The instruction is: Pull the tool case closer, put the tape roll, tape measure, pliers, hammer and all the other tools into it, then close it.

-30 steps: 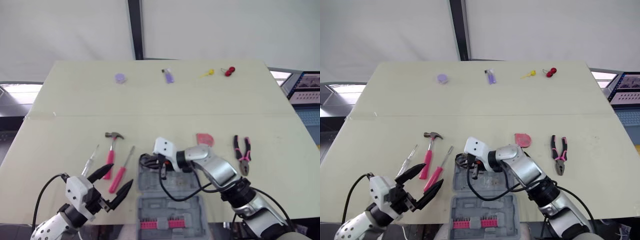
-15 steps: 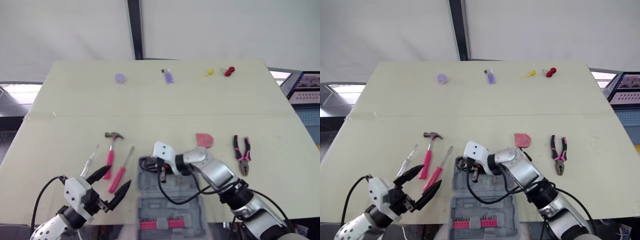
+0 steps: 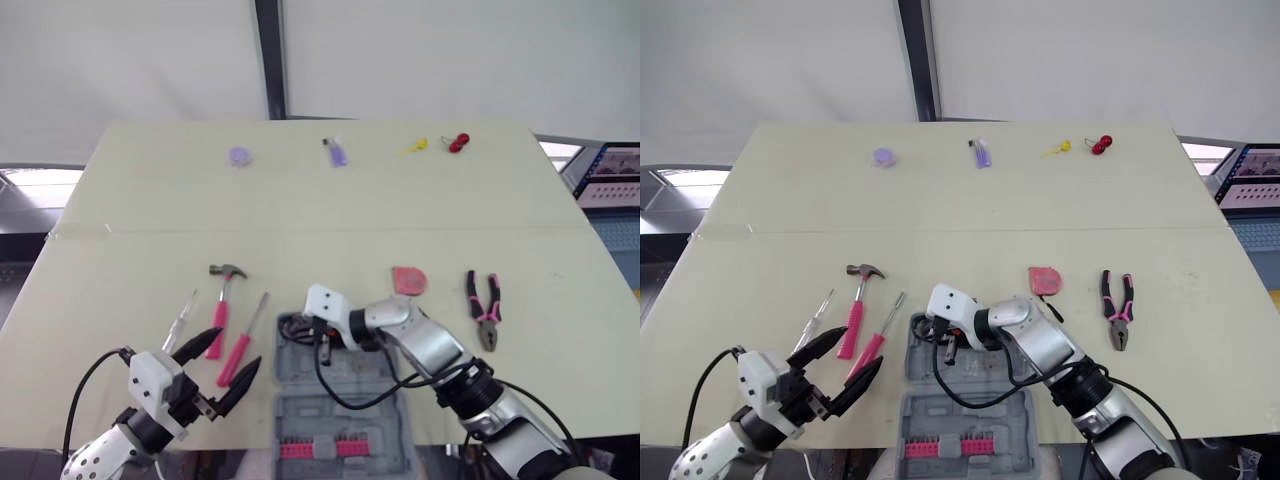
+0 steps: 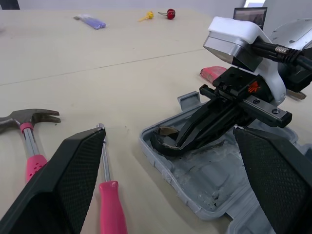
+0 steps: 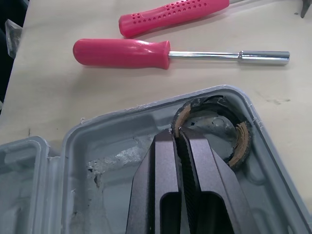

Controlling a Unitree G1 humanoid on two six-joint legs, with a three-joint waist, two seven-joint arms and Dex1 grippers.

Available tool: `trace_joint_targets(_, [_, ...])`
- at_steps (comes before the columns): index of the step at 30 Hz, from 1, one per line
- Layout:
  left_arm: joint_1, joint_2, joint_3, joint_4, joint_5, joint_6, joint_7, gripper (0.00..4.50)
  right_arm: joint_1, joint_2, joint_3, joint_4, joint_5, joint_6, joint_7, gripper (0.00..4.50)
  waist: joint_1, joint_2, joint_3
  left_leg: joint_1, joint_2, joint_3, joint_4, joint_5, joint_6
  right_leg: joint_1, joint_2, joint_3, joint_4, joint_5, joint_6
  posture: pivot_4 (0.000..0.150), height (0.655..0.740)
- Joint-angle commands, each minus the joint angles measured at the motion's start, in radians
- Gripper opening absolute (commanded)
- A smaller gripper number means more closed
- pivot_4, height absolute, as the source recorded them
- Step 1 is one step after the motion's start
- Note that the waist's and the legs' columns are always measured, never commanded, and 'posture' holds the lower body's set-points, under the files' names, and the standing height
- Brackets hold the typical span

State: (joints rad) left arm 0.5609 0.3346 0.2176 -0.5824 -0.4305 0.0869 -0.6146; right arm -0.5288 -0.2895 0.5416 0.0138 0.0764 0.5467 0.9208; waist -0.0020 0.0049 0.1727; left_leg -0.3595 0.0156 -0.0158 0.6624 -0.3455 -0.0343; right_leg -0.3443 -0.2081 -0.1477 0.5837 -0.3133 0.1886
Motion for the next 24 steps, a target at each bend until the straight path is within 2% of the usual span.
trace_joint_targets(1, [0.0, 0.01, 0.002, -0.028, -0.003, -0.005, 0.009, 4.5, -0.004, 0.012, -0.002, -0.006, -0.003, -0.017, -0.003, 0.05, 0.0, 0.0, 0.0, 0.0, 0.0, 0.0, 0.0, 0.0, 0.0, 0.0, 0.0, 0.0, 0.0, 0.0, 0.0, 0.15, 0.74])
trace_joint_targets(24, [-0.014, 0.019, -0.022, -0.041, 0.015, 0.015, 0.045, 4.5, -0.01, 0.03, -0.023, 0.002, -0.003, -0.013, -0.001, 0.05, 0.0, 0.0, 0.0, 0.0, 0.001, 0.0, 0.0, 0.0, 0.0, 0.0, 0.001, 0.0, 0.0, 0.0, 0.0, 0.15, 0.74])
